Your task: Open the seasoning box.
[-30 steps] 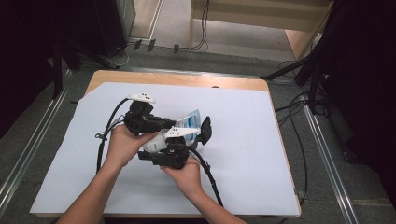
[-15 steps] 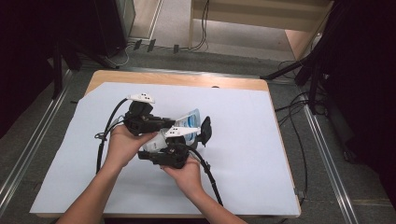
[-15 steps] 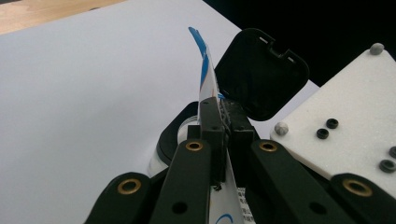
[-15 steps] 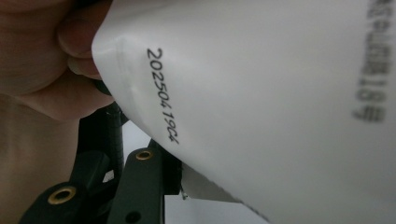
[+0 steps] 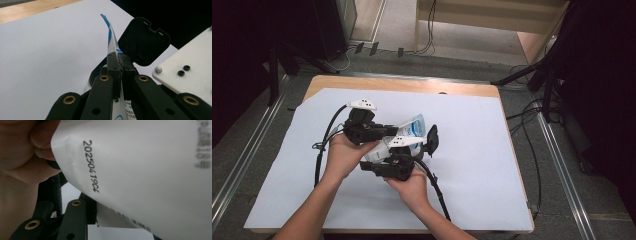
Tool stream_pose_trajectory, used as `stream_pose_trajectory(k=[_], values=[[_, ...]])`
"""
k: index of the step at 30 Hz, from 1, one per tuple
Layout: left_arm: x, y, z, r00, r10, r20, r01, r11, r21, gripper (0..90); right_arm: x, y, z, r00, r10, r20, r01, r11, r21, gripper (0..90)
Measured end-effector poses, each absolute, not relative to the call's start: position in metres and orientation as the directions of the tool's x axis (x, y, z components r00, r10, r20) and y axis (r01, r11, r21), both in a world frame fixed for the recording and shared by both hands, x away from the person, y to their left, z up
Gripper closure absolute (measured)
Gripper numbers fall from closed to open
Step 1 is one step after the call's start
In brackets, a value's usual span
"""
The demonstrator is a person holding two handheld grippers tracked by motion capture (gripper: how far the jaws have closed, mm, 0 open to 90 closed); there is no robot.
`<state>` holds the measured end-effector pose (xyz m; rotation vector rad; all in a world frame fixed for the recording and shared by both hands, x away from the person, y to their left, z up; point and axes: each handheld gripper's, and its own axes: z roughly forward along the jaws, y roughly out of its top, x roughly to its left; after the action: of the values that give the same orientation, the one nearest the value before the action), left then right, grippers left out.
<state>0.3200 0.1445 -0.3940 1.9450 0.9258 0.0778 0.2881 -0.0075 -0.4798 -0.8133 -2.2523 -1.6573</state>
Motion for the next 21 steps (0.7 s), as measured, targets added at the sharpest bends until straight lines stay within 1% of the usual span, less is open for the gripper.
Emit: stream_pose_trajectory(k=[14, 21], values=[[0.321, 0.1444, -0.3949, 0.722, 0.603, -0.34, 0.588, -0.274, 0.761, 85.7, 0.2904, -0.0087, -0.4801, -0.813, 0.265, 0.519, 0.572, 0.195, 0.797, 63.4], [0.3206, 0.1441, -0.3959, 0.72, 0.612, -0.328, 0.588, -0.286, 0.757, 88.8, 0.2903, -0.0075, -0.4805, -0.814, 0.251, 0.523, 0.572, 0.198, 0.796, 63.4]])
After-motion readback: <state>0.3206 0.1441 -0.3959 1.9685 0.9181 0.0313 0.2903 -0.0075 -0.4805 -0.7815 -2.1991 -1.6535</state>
